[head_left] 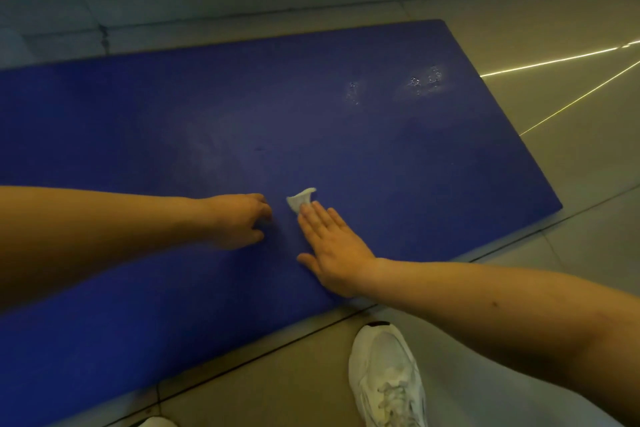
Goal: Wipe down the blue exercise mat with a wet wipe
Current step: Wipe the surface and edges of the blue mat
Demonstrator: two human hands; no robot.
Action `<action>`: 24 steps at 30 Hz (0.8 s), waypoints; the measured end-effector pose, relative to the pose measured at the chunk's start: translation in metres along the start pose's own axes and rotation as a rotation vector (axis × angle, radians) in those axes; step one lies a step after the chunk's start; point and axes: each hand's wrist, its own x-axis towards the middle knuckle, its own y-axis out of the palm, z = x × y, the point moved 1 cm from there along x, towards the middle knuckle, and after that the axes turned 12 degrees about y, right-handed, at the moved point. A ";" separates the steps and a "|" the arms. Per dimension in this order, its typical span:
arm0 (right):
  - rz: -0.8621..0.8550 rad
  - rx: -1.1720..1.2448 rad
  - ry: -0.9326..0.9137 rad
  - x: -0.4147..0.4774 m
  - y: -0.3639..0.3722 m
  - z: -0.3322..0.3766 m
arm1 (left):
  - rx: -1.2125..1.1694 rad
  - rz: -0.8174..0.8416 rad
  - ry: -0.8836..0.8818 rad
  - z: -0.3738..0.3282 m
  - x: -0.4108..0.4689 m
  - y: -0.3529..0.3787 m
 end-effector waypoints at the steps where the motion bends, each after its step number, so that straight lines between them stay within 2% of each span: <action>1: -0.010 0.010 0.056 0.003 -0.002 -0.010 | -0.004 -0.007 0.003 -0.001 0.000 -0.001; 5: -0.060 0.090 0.404 0.011 -0.013 -0.073 | -0.011 -0.007 0.004 -0.001 -0.004 0.001; 8: -0.033 0.160 0.518 0.013 -0.016 -0.084 | -0.007 0.002 -0.005 0.002 -0.010 0.004; 11: -0.102 0.222 0.403 0.010 -0.004 -0.046 | -0.008 -0.009 -0.020 0.002 -0.015 0.006; 13: -0.131 0.286 0.219 -0.001 0.004 -0.011 | -0.012 -0.012 -0.024 0.001 -0.015 0.006; 16: -0.099 0.180 -0.100 -0.019 0.017 0.039 | 0.029 -0.007 -0.029 0.000 -0.015 0.007; 18: -0.091 0.153 -0.126 -0.019 0.019 0.056 | 0.024 0.010 -0.033 0.000 -0.016 0.009; 20: -0.246 0.253 -0.124 -0.009 0.013 0.060 | 0.017 0.016 -0.035 0.002 -0.018 0.012; 24: -0.382 0.443 -0.082 0.015 -0.005 0.022 | 0.009 0.026 -0.039 0.010 -0.020 0.016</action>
